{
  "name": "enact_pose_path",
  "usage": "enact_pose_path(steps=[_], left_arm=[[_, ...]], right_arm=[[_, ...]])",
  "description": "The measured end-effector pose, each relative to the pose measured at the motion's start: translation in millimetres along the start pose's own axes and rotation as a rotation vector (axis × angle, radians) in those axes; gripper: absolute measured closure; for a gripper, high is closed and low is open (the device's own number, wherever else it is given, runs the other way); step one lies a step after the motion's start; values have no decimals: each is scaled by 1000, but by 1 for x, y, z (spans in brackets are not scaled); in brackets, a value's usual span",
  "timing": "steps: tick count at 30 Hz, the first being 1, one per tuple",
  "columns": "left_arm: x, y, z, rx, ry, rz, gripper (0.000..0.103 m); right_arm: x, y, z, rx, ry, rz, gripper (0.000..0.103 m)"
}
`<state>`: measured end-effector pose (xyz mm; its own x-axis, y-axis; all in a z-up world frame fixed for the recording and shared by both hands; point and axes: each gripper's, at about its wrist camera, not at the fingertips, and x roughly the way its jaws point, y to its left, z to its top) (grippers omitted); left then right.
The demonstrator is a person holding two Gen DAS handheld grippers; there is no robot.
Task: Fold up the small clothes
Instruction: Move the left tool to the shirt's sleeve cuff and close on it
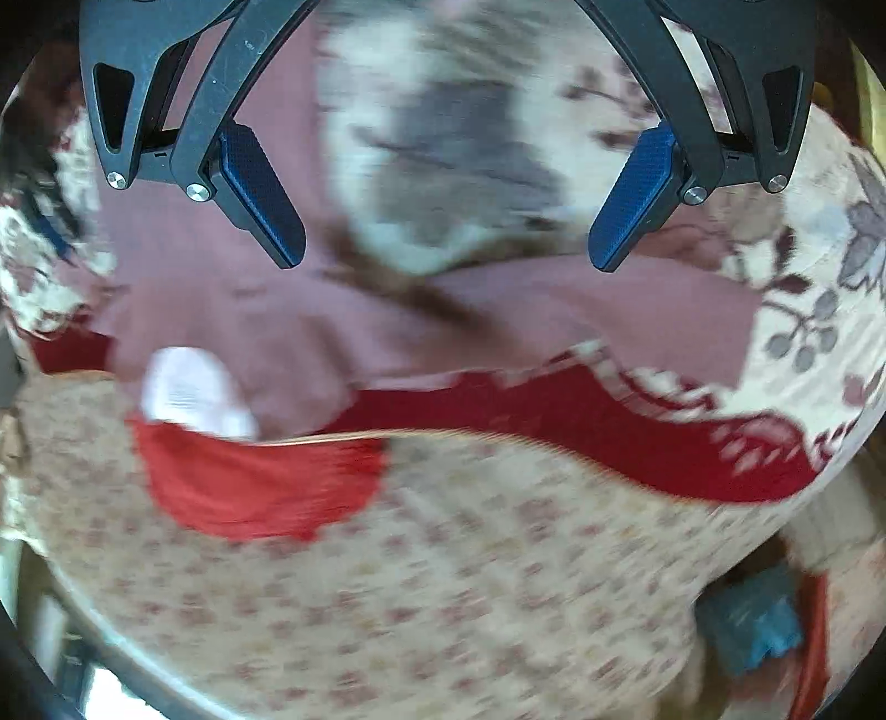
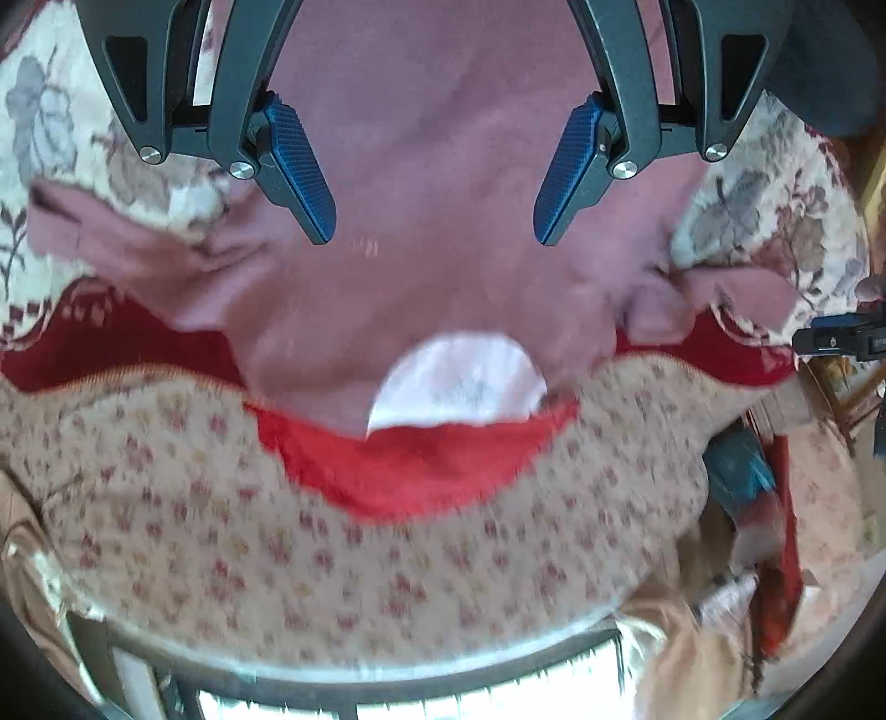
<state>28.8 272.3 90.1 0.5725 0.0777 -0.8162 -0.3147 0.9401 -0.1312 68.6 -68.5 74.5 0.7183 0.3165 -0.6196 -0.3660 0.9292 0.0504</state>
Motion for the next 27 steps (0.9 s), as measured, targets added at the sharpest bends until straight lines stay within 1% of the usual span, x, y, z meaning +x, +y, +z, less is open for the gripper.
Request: enact_pose_path(steps=[3, 4, 6, 9, 12, 13, 14, 16, 18, 19, 20, 22, 24, 27], left_arm=[[13, 59, 1, -114, 33, -18, 1], [12, 76, 3, -147, 35, -19, 1], [7, 108, 11, -204, 27, -44, 1], [3, 140, 23, -246, 26, -79, 1], [10, 179, 26, -349, 38, -131, 1], [13, 193, 24, -392, 45, -143, 6], [17, 201, 20, -424, 53, -162, 9], [23, 213, 13, -464, 65, -211, 10], [31, 215, 6, -497, 90, -241, 11], [36, 213, 3, -503, 94, -263, 15], [40, 211, 2, -498, 98, -274, 17], [47, 207, 2, -483, 95, -254, 18], [48, 206, 3, -480, 70, -246, 18], [48, 210, 4, -534, 28, -251, 18]], right_arm=[[2, 2, -2, -11, -24, -1, 31], [2, 2, -3, -17, -20, -4, 31], [7, 5, -5, -27, -1, 6, 31], [12, 9, -7, -39, 17, 15, 31], [14, 16, -8, -65, 18, 14, 31], [15, 18, -8, -76, 16, 11, 31], [14, 20, -9, -88, 14, 8, 31], [14, 24, -10, -110, 10, 1, 31], [15, 26, -10, -123, 11, -4, 31], [16, 27, -10, -129, 13, -6, 31], [17, 28, -10, -133, 16, -8, 31], [19, 30, -12, -141, 22, -13, 31], [20, 31, -12, -146, 25, -17, 31], [20, 32, -13, -152, 20, -24, 31]])
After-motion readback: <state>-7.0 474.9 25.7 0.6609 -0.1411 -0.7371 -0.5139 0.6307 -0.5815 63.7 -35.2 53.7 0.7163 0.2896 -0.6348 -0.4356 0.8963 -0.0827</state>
